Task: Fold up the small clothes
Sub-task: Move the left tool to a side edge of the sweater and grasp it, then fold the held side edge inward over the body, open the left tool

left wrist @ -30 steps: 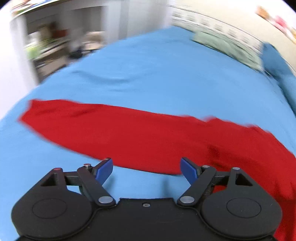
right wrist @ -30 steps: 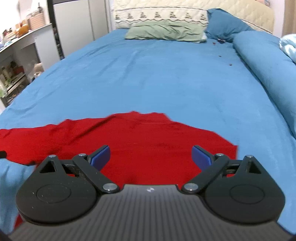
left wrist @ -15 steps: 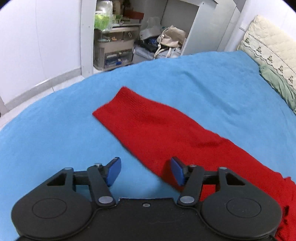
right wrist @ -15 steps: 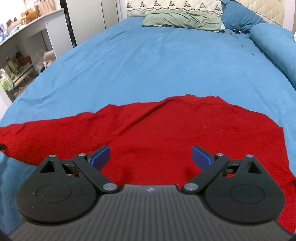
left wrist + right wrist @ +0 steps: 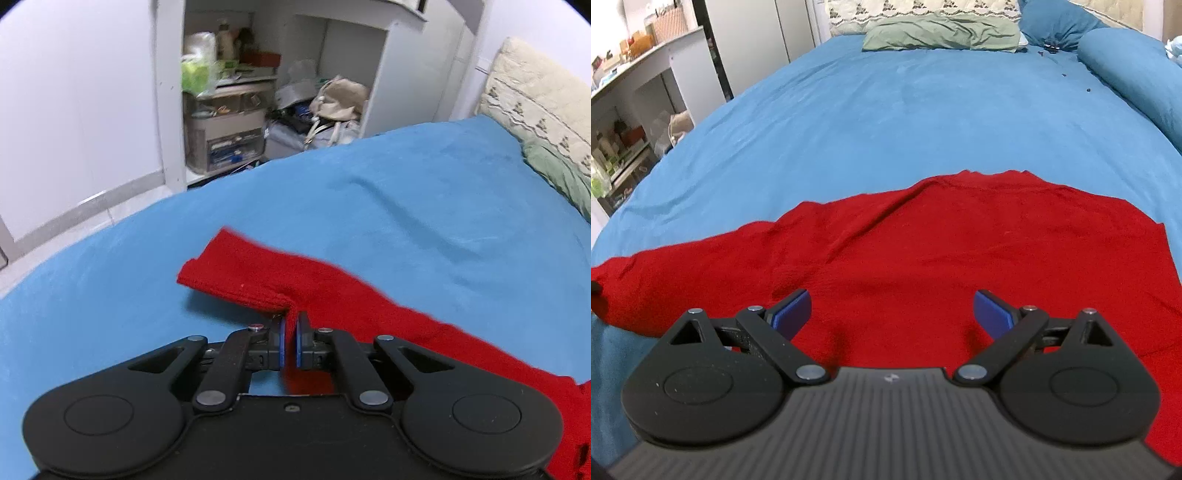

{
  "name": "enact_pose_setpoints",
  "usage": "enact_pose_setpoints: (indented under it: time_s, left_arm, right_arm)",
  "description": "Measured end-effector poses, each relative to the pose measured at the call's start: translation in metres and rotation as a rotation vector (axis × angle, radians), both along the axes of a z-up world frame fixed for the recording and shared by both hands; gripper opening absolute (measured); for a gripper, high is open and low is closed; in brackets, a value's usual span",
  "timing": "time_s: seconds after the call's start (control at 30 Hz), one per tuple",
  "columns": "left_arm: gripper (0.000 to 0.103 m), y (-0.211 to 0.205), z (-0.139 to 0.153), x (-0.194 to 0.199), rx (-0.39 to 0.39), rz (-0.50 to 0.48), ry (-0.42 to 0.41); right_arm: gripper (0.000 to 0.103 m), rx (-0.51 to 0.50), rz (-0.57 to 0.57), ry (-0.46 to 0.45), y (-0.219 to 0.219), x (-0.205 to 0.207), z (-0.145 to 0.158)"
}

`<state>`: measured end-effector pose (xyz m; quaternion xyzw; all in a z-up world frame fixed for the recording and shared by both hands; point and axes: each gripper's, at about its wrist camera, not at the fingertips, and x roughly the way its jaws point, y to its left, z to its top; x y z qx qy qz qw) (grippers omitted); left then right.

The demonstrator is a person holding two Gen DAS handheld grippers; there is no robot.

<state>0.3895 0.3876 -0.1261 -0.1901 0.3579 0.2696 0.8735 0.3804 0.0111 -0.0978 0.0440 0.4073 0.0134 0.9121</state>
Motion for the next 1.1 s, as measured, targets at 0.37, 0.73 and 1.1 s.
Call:
enact_pose_setpoints:
  time_s: [0.37,0.73,1.1]
  left_arm:
    - [0.005,-0.166,0.094,0.034,0.145,-0.371,-0.164]
    - [0.005,-0.437,0.024,0.027,0.012,-0.867,-0.036]
    - [0.04,-0.481,-0.028,0.013,0.134,-0.979,0.033]
  right_arm:
    - [0.103,0.05,-0.042,-0.067,-0.085,-0.012,0.038]
    - [0.103,0.054,-0.143,-0.008,-0.231,-0.038,0.032]
    - [0.103,0.086,-0.047,0.066,-0.254,-0.049,0.003]
